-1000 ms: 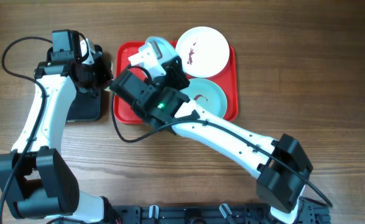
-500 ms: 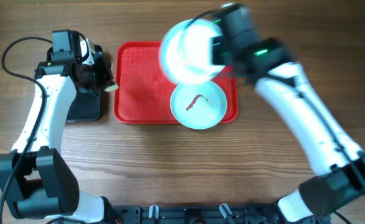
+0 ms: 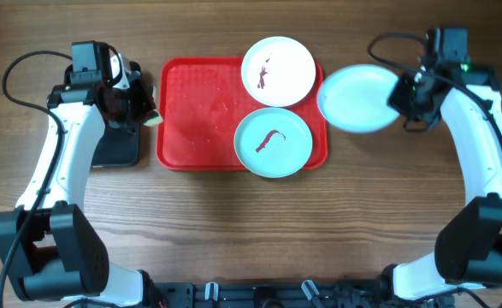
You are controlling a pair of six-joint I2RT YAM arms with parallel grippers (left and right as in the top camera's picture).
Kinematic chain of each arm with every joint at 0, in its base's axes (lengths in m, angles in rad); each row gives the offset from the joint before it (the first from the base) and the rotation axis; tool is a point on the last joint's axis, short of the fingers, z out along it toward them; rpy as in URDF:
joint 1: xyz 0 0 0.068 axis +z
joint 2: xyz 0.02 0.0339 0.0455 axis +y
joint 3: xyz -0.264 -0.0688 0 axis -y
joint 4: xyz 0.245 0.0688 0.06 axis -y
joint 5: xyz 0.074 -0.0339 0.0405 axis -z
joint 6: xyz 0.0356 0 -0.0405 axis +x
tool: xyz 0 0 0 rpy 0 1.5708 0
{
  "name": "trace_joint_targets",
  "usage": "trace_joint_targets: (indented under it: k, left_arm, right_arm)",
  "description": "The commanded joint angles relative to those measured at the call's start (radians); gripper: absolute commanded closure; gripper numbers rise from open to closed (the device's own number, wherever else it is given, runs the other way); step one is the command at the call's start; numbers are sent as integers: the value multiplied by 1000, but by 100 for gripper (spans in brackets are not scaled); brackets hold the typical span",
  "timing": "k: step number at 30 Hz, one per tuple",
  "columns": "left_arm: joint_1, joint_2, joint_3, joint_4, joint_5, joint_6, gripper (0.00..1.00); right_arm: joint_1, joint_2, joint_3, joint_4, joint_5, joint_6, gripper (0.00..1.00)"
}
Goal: Clean dirty plates on tray and stack at the side
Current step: 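Lift the cleaned plate with the right gripper and carry it right, then set the plate down on the table right of the red tray, then move the right gripper to the next plate and grasp its rim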
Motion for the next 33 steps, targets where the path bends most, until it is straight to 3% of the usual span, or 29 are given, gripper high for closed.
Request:
trace_joint_targets:
  k: [1, 14, 16, 19, 27, 33]
  left_arm:
    - [-5, 11, 2, 3, 18, -5, 96]
    - [-5, 11, 2, 3, 18, -5, 96]
    - [-6, 11, 2, 3, 18, -4, 96]
    - [-6, 11, 2, 3, 18, -4, 96]
    - [-6, 11, 2, 3, 18, -4, 96]
    - [-19, 11, 2, 7, 17, -1, 96]
  right_arm:
    - [-65, -4, -122, 103, -25, -7, 96]
    - [-99, 18, -332, 437, -14, -81, 95]
    - [-98, 18, -335, 441, -14, -80, 76]
    - [-98, 17, -332, 429, -14, -80, 56]
    - [-76, 3, -121, 138, -210, -161, 55]
    - [87, 8, -56, 43, -361, -183, 54]
